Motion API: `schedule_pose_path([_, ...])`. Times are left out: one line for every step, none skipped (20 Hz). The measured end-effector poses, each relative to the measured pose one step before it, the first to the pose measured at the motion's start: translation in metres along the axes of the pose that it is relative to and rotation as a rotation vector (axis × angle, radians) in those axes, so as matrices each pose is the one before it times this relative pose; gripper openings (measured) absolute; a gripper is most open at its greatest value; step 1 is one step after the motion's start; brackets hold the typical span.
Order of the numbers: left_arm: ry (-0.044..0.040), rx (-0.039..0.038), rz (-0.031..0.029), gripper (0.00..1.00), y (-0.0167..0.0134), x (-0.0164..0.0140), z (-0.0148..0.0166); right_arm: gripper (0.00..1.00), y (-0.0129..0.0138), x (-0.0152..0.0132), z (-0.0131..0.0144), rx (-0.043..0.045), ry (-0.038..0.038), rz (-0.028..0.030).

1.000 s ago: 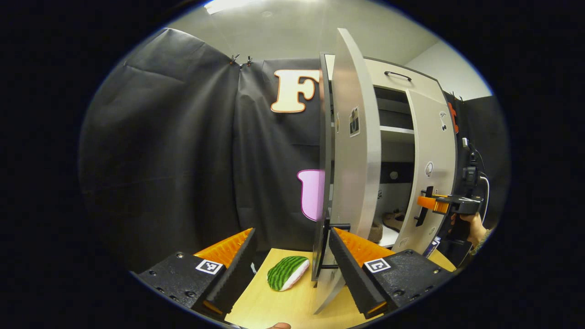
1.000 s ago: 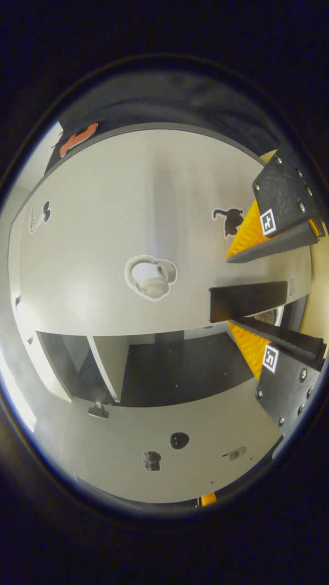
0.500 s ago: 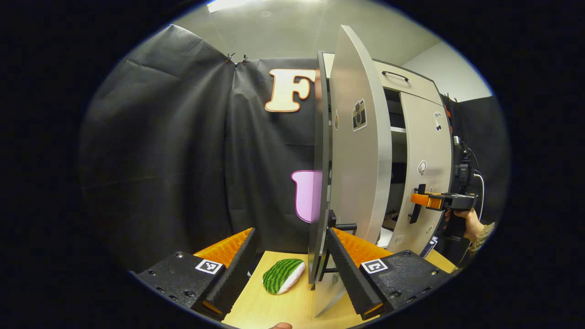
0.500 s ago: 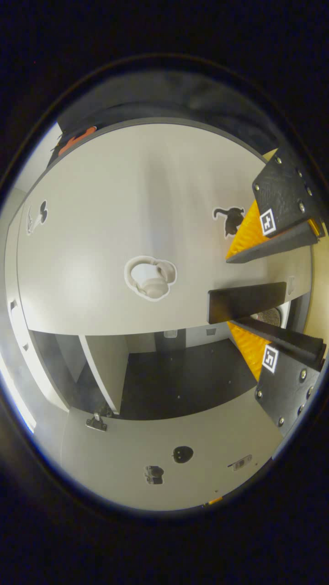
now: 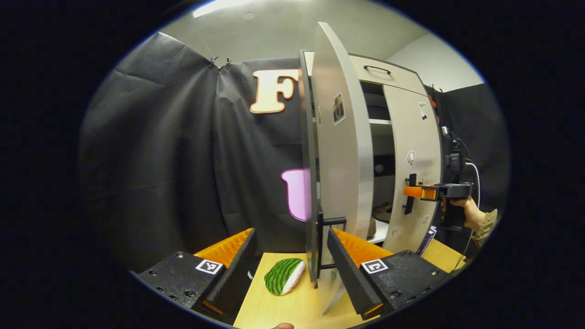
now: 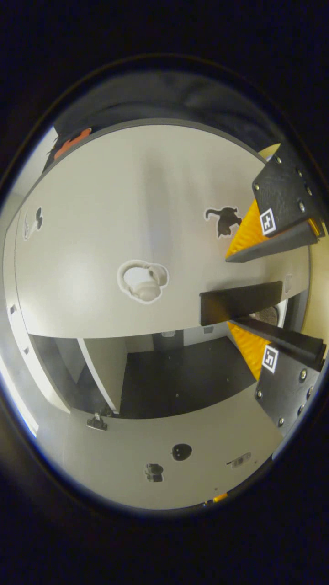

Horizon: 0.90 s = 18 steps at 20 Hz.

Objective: Grab one shoe with the right hand and put it into the shoe cabinet, grab the other shoe with the left hand and put it into the shoe cabinet; then close the right door with the right hand and the left door with the left hand.

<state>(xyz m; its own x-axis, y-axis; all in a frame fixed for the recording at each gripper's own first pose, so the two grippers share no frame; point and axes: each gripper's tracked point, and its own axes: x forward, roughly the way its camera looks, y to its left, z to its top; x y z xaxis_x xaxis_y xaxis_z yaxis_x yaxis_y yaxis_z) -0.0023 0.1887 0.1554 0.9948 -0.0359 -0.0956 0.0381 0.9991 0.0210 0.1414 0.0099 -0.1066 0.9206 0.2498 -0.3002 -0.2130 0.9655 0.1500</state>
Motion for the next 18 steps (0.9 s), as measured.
schedule_pose_path([-0.00297, 0.00713, -0.01380, 0.94, -0.00427, -0.00006, 0.00005, 0.70, -0.00166, -0.00172, -0.00320, 0.00325, 0.00811, -0.00013])
schedule_pose_path([-0.00755, 0.00826, -0.00042, 0.94, 0.00091, -0.00258, -0.00085, 0.69, -0.00141, -0.00238, -0.00355, 0.00204, 0.00669, 0.00107])
schedule_pose_path([-0.00295, -0.00095, 0.00019, 0.93, 0.00030, -0.00052, 0.00141, 0.70, -0.00030, -0.00133, -0.00205, 0.00287, 0.00484, 0.00220])
schedule_pose_path([0.00258, -0.02170, -0.00733, 0.92, -0.00139, 0.00147, -0.00177, 0.70, -0.00102, -0.00175, -0.00216, 0.00139, 0.00286, 0.00079])
schedule_pose_path([-0.00193, -0.04734, -0.02108, 0.92, -0.00465, 0.00046, 0.00034, 0.70, -0.00068, -0.00143, -0.00079, 0.00034, 0.00066, -0.00095])
schedule_pose_path([-0.00180, -0.05407, -0.02203, 0.92, -0.00313, 0.00219, 0.00115, 0.70, -0.00095, -0.00171, 0.00028, -0.00185, 0.00022, -0.00132])
schedule_pose_path([0.00593, -0.03428, -0.01919, 0.94, -0.00437, 0.00077, -0.00252, 0.73, -0.00082, -0.00206, 0.00094, -0.00296, -0.00390, -0.00149])
schedule_pose_path([-0.00363, -0.01684, -0.01333, 0.90, -0.00449, 0.00106, 0.00041, 0.73, -0.00083, -0.00271, 0.00156, -0.00089, -0.00567, 0.00119])
schedule_pose_path([0.00008, 0.00265, -0.01136, 0.94, -0.00329, 0.00248, -0.00140, 0.73, -0.00085, -0.00287, 0.00230, 0.00233, -0.00617, 0.00147])
schedule_pose_path([-0.00530, 0.01099, -0.01258, 0.89, -0.00382, 0.00148, -0.00014, 0.70, -0.00129, -0.00429, 0.00197, 0.00293, -0.00507, -0.00102])
schedule_pose_path([0.00326, 0.01370, -0.01688, 0.90, -0.00613, 0.00319, -0.00116, 0.70, -0.00159, -0.00362, 0.00208, 0.00225, -0.00517, -0.00290])
schedule_pose_path([-0.00125, 0.01092, -0.02229, 0.94, -0.00947, 0.00209, -0.00069, 0.70, -0.00194, -0.00323, 0.00199, 0.00159, -0.00548, -0.00501])
schedule_pose_path([0.00286, 0.00394, -0.02592, 0.94, -0.00982, 0.00325, 0.00004, 0.70, -0.00215, -0.00303, 0.00166, 0.00202, -0.00489, -0.00413])
schedule_pose_path([-0.00003, -0.00167, -0.02677, 0.95, -0.01056, 0.00205, -0.00047, 0.69, -0.00148, -0.00368, 0.00071, 0.00228, -0.00394, -0.00432])
schedule_pose_path([0.00141, -0.00195, -0.02546, 0.95, -0.00890, 0.00415, -0.00003, 0.70, -0.00264, -0.00369, 0.00111, 0.00107, -0.00270, -0.00623])
schedule_pose_path([0.00025, 0.00287, -0.02047, 0.95, -0.00762, 0.00588, -0.00056, 0.69, -0.00301, -0.00430, 0.00035, 0.00094, -0.00241, -0.00726])
schedule_pose_path([-0.00093, 0.00517, -0.01642, 0.95, -0.00610, 0.00539, 0.00055, 0.70, -0.00366, -0.00444, 0.00023, 0.00046, -0.00118, -0.00688])
schedule_pose_path([-0.00366, 0.00431, -0.01624, 0.95, -0.00579, 0.00491, -0.00055, 0.69, -0.00395, -0.00476, 0.00020, 0.00077, -0.00098, -0.00609])
